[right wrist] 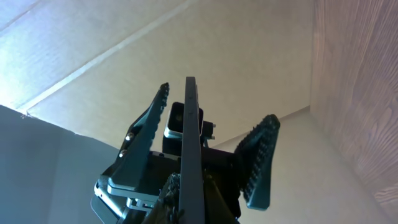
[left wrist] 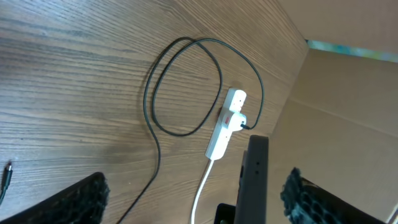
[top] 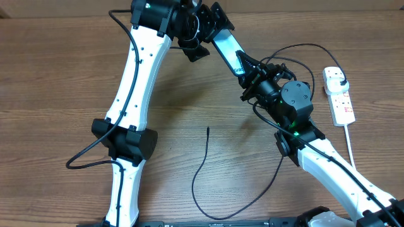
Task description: Plug charger to phone and switch on socket
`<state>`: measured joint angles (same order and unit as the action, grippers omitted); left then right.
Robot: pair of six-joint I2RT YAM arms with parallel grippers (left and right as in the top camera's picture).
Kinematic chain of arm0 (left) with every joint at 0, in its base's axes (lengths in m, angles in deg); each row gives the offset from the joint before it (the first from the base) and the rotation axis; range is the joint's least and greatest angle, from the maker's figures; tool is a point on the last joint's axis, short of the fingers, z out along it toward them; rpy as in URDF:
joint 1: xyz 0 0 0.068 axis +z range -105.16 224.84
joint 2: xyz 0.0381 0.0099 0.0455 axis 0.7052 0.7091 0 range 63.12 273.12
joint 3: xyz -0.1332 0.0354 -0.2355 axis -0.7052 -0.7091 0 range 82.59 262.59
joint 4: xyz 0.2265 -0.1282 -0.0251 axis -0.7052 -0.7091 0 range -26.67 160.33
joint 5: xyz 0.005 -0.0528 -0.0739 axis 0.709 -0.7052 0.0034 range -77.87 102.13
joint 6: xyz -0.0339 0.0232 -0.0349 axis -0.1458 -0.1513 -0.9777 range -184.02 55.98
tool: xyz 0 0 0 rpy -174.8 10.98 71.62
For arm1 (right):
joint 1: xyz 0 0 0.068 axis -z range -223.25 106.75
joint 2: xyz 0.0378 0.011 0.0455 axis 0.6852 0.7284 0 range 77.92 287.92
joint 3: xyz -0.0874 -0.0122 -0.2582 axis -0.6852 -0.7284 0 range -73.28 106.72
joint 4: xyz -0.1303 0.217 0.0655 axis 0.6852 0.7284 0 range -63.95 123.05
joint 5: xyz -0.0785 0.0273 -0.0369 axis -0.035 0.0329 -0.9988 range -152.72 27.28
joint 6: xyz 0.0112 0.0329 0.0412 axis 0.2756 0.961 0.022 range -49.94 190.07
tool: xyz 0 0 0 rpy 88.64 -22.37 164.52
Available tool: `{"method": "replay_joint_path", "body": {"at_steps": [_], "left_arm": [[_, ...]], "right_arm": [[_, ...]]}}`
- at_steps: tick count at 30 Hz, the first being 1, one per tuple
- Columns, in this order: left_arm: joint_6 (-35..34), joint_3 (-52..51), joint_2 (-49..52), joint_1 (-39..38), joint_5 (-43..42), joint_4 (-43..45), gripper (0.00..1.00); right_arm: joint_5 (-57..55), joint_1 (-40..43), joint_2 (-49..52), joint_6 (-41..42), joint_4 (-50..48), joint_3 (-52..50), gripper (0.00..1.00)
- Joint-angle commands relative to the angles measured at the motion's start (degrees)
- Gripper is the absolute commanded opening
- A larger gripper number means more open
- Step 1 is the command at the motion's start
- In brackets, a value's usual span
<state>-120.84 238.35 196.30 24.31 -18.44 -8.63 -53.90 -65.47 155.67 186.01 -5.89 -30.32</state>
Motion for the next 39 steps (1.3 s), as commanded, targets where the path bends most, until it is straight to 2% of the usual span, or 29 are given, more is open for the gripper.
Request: {"method": "replay_joint_path", "body": {"at_steps": [1,5,7,17,22,30,32,35,39], "left_arm": [[0.1,1.2,-0.2,-0.4,-1.0,0.5,0.87],[0.0,1.2,-0.2,-0.5,-1.0,0.5,0.70],[0.1,1.2,-0.2,-0.7,-1.0,0.5,0.57],[0.3,1.2,-0.2,-1.0,-1.0,0.3,0.35],[0.2,1.2,-0.2,-1.2,-1.2,0.1,0.17],[0.4,1.2,-0.2,-1.4,-1.0,0.1,0.18],[0.7,1.2,-0.2,-1.4,-1.0,0.1,0.15],[2.0,1.2,-0.2,-1.4,-1.0,0.4,0.13],[3.0,1.2,-0.2,-1.4,-1.0,1.0,0.04]], "right_arm": [[0.6,-0.2,-0.4,7.9,-1.2,0.9,0.04],[1.4,-0.2,-0.4,7.9,-1.0,0.9,0.04],[1.9,-0.2,-0.4,7.9,-1.0,0.9,0.04],[4.2,-0.2,-0.4,7.9,-0.9,0.9,0.04],[4.4,-0.2,-0.4,7.9,-0.4,0.9,0.04],[5.0,-0.3,-0.4,7.9,-0.3,0.9,0.04],[5.0,-0.3,-0.4,7.9,-0.1,0.9,0.04],[5.0,-0.3,-0.4,7.9,-0.1,0.9,0.11],[5.0,-0.3,-0.4,7.9,0.0,0.9,0.12]]}}
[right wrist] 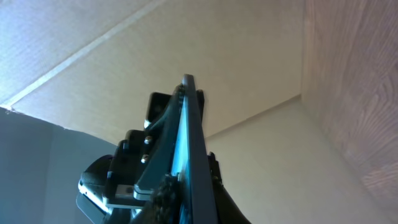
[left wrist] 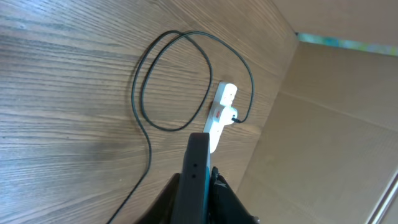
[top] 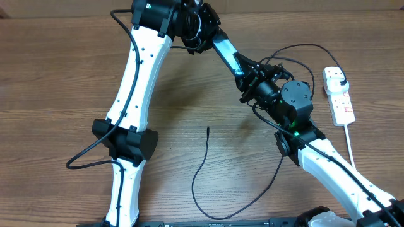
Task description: Plug charger to phone and switch on socket
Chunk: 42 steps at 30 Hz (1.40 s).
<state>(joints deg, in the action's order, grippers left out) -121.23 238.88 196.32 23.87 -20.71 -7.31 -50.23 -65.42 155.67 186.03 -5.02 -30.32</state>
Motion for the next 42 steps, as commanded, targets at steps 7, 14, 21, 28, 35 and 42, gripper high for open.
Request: {"method": "replay_joint_path", "body": {"at_steps": [7,14,21,28,35,42], "left_arm": [[3.4,0.6,-0.2,-0.9,1.2,-0.1,0.04],[4.5,0.6,-0.2,-0.8,0.9,0.7,0.04],[7.2,0.6,-0.2,1.7,-0.2,1.6,0.04],[17.6,0.6,-0.2,9.6,-5.7,-3.6,0.04],[33.7,0.6,-0.2,18.0,-9.2,-14.4,0.04],[46.4,0.2,-0.2,23.3,-14.3,-19.2,0.04]], "right_arm": [[1.3,-0.3,-0.4,7.9,0.3,0.9,0.28],[1.3,-0.3,-0.4,7.8,0.3,0.9,0.67],[2.7,-0.2,-0.4,0.8,0.3,0.9,1.00],[6.4,-0.2,-0.4,-18.4,0.3,0.9,1.00],[13.7,-0.2,-0.4,-39.0,0.3,0.9,1.00],[16.6,1.7,-0.4,-50.6,12.3,7.1,0.99]]}}
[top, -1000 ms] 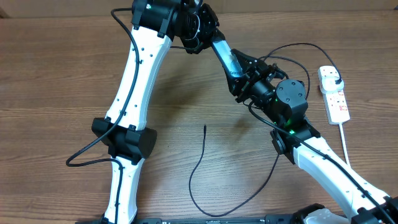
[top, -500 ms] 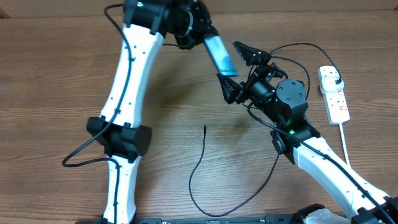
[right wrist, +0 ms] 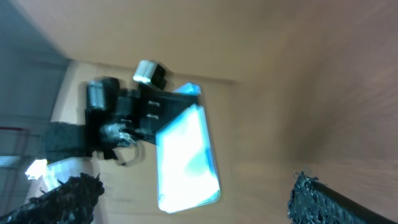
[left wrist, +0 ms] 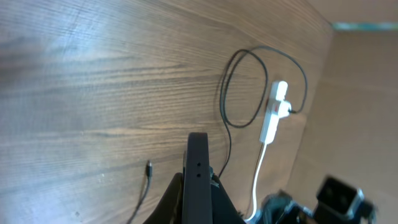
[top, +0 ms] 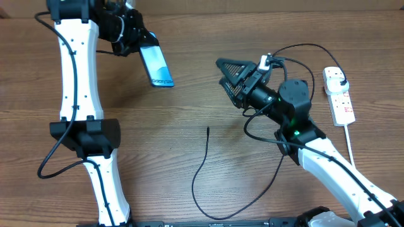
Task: Plug charger to phone and switch on socket
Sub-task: 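Open the right gripper and move it down toward the black cable end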
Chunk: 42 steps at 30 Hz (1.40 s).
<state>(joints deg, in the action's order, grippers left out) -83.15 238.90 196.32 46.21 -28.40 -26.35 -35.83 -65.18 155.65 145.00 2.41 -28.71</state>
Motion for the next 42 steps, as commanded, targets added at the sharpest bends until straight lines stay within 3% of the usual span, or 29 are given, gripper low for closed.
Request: {"method": "replay_joint_path", "body": {"at_steps": [1,4,9,15,24,31,42], "left_arm": [[9.0,0.2,-0.2,1.5,-7.7,-0.1,0.04],[10.3,0.1,-0.2,2.5,-8.6,0.0,0.04],[12.8,0.1,-0.1,2.6,-8.7,1.6,0.04],[12.9,-0.4,0.0,2.4,-12.1,5.5,0.04],[12.7,-0.7,0.5,2.4,-13.6,5.2,0.04],[12.8,-0.7,0.5,2.4,-13.3,5.4,0.04],[12.9,-0.7,0.6,2.4,-13.3,5.4,0.04]], "right_arm": [[2.3,2.0,-0.3,-11.6,9.3,7.7,0.99],[1.0,3.7,-0.2,-22.0,29.6,18.6,1.00],[-5.0,3.6,0.1,-34.0,51.8,30.6,1.00],[-10.5,1.8,3.5,-39.3,64.5,31.2,1.00],[-14.7,-8.5,19.5,-44.3,72.6,31.1,1.00],[-18.8,-15.3,26.9,-37.7,73.6,29.7,1.00],[-26.2,-20.4,28.9,-31.9,70.0,27.6,1.00]]}}
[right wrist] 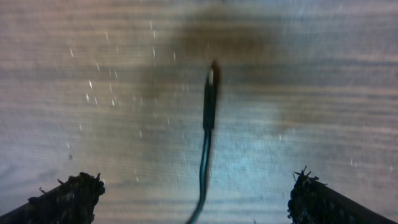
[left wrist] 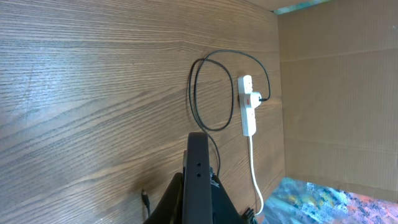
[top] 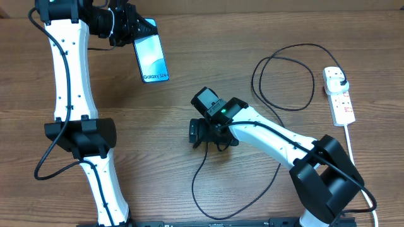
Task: Plug charger to phone and switch on socket
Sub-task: 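Open the right gripper and move it down toward the black cable end, then close the right gripper on the black cable's connector end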
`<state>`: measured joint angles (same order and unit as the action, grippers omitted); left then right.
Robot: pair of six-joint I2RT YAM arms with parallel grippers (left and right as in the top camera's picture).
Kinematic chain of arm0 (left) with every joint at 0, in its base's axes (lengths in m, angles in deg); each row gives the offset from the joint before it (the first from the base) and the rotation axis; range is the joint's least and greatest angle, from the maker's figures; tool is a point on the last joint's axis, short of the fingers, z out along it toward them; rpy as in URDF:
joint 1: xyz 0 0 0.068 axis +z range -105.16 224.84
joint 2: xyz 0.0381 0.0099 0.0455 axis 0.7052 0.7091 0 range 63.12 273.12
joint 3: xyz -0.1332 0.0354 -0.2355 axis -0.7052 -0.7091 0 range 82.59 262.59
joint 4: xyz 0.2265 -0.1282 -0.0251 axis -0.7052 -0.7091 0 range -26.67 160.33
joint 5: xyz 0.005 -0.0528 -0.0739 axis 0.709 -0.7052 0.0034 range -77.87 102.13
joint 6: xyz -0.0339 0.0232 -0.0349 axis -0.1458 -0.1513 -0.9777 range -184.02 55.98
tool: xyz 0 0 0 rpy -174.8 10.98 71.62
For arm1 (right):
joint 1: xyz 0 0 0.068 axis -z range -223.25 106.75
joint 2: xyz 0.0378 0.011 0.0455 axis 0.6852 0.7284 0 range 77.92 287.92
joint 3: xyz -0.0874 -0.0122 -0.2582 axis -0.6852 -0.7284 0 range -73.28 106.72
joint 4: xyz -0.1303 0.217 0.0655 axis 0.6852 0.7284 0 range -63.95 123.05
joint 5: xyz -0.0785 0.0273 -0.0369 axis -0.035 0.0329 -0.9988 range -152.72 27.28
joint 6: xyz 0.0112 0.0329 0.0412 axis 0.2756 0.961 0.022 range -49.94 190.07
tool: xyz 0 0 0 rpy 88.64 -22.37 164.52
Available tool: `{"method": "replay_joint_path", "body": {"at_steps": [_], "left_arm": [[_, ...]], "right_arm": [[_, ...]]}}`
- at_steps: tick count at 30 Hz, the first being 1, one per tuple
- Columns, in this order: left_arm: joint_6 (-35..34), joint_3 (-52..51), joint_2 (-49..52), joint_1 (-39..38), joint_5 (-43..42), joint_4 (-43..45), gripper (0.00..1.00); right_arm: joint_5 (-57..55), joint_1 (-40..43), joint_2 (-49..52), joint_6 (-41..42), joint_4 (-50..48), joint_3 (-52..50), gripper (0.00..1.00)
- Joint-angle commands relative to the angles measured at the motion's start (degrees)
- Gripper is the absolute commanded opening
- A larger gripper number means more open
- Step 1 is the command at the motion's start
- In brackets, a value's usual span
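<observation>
A phone (top: 151, 58) with a lit blue screen hangs above the far left of the table, my left gripper (top: 137, 30) shut on its top end. The left wrist view shows it edge-on as a dark slab (left wrist: 198, 168) between the left gripper's fingers (left wrist: 198, 202). The black charger cable's free plug (right wrist: 211, 87) lies on the wood mid-table. My right gripper (top: 211, 135) hovers just over it, open, the cable running between its fingertips (right wrist: 68, 199) untouched. A white socket strip (top: 339, 94) lies at the right edge with the charger plugged in.
The cable makes a loop (top: 284, 75) near the strip and a long bend (top: 233, 202) toward the front edge. The strip (left wrist: 247, 107) and the loop also show in the left wrist view. Cardboard walls (left wrist: 336, 93) ring the table.
My right gripper was raised at mid-right, open and facing the phone. Now it is low over the cable's free plug. The left gripper still holds the phone, now turned screen-up.
Both grippers met at the phone near the back, the right holding it and the left open round its other end. Then the left was shut on it. Later the left held it alone at far left and the right was open. Now the right is over the plug.
</observation>
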<state>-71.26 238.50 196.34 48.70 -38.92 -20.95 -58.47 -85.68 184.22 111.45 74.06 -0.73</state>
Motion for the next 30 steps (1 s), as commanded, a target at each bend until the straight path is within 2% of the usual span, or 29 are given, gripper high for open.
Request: {"method": "replay_joint_path", "body": {"at_steps": [1,10,18,22,24,25,26,28,30], "left_arm": [[1.0,-0.3,0.5,-0.1,-2.8,0.0,0.04],[1.0,-0.3,0.5,-0.2,-2.5,0.0,0.04],[1.0,-0.3,0.5,-0.7,-2.5,0.1,0.04],[1.0,-0.3,0.5,-1.6,-2.5,0.7,0.04],[1.0,-0.3,0.5,-1.9,-2.4,1.2,0.04],[1.0,-0.3,0.5,-2.2,-2.4,1.6,0.04],[1.0,-0.3,0.5,-2.2,-2.4,1.6,0.04],[1.0,-0.3,0.5,-2.3,-2.4,1.7,0.04],[1.0,-0.3,0.5,-2.3,-2.3,1.6,0.04]], "right_arm": [[-3.5,0.1,0.5,0.8,-1.9,-0.3,1.00],[-1.5,0.2,3.9,-0.2,-1.2,0.2,1.00],[-0.2,0.2,7.7,-0.7,-0.3,1.8,0.89],[-0.3,0.2,7.8,-0.7,-0.3,1.8,0.74],[-0.3,0.2,7.9,-0.7,-0.4,1.8,0.63],[-0.3,0.2,7.9,-0.7,-0.8,1.8,0.52],[-0.3,0.2,8.0,-0.7,-1.1,1.8,0.47],[-0.4,0.2,8.0,-0.5,-2.0,1.8,0.41],[-0.9,0.2,8.0,0.4,-2.6,1.8,0.41]]}}
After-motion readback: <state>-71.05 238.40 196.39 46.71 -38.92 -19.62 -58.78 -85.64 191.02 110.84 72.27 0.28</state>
